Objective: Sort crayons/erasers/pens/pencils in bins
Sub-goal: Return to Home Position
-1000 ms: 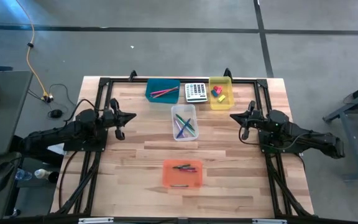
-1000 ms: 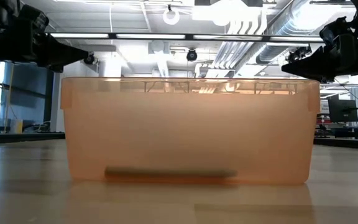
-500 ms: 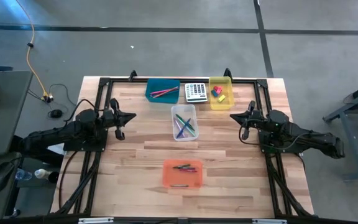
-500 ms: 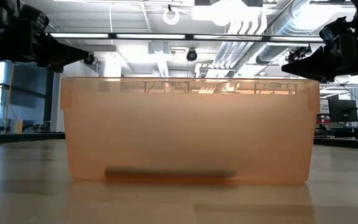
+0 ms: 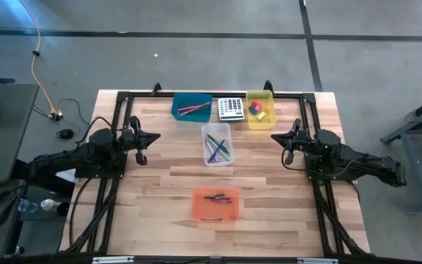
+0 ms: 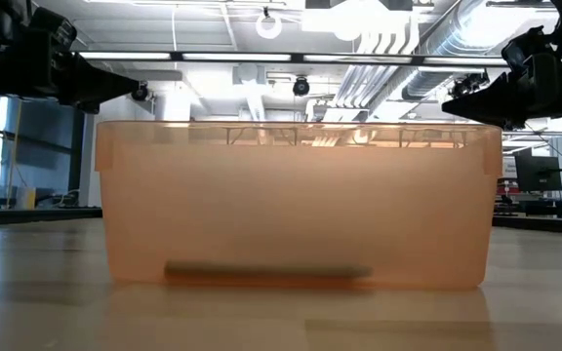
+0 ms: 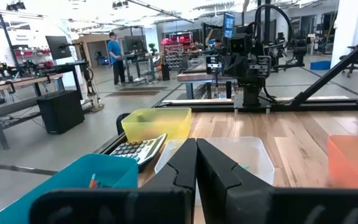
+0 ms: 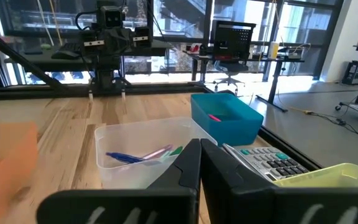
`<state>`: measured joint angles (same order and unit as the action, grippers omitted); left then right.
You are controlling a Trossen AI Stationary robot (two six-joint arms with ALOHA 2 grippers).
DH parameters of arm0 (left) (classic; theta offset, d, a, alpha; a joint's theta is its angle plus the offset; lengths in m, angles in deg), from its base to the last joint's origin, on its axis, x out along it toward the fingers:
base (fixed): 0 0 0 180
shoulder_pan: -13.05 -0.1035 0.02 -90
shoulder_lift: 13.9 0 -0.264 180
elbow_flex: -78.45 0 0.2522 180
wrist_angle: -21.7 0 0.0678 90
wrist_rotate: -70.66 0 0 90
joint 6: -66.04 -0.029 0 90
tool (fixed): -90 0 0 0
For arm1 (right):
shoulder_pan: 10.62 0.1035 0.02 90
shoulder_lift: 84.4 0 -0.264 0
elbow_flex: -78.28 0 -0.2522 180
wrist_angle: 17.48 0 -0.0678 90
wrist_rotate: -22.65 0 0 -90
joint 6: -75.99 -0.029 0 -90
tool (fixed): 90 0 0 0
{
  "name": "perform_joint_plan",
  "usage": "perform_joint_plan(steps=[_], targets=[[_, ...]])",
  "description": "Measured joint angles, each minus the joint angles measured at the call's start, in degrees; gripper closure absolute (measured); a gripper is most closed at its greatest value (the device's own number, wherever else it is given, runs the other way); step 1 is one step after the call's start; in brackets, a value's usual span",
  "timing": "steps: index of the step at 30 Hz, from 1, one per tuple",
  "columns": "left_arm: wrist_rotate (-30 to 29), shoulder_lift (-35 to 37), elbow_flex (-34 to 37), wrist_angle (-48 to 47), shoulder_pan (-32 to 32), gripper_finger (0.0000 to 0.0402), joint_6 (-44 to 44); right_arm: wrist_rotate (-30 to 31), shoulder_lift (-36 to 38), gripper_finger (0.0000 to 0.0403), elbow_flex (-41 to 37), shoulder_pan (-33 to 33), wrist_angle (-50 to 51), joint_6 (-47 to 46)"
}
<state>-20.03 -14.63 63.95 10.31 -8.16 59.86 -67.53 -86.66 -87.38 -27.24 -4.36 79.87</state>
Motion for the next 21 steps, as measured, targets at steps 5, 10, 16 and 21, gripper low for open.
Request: perform_joint_plan(steps=[5, 10, 16, 21], targets=[[-4.03, -3.44, -0.04, 1.48, 6.34, 0.0401, 0.00, 0.00, 0.00, 0.0402, 0.00, 0.00, 0.00, 0.00], [-5.07, -6.30, 0.04, 0.45, 13.06, 0.0401, 0.09, 0.00, 0.00, 0.0402, 0.00, 0.00, 0.00, -0.02], [-4.09, -7.15, 0.04, 0.41, 15.77, 0.0401, -0.02, -0.02, 0.00, 0.0402, 0.00, 0.02, 0.00, -0.01], [-4.12, -7.15, 0.04, 0.44, 16.02, 0.0401, 0.00, 0.00, 0.00, 0.0402, 0.00, 0.00, 0.00, -0.02]])
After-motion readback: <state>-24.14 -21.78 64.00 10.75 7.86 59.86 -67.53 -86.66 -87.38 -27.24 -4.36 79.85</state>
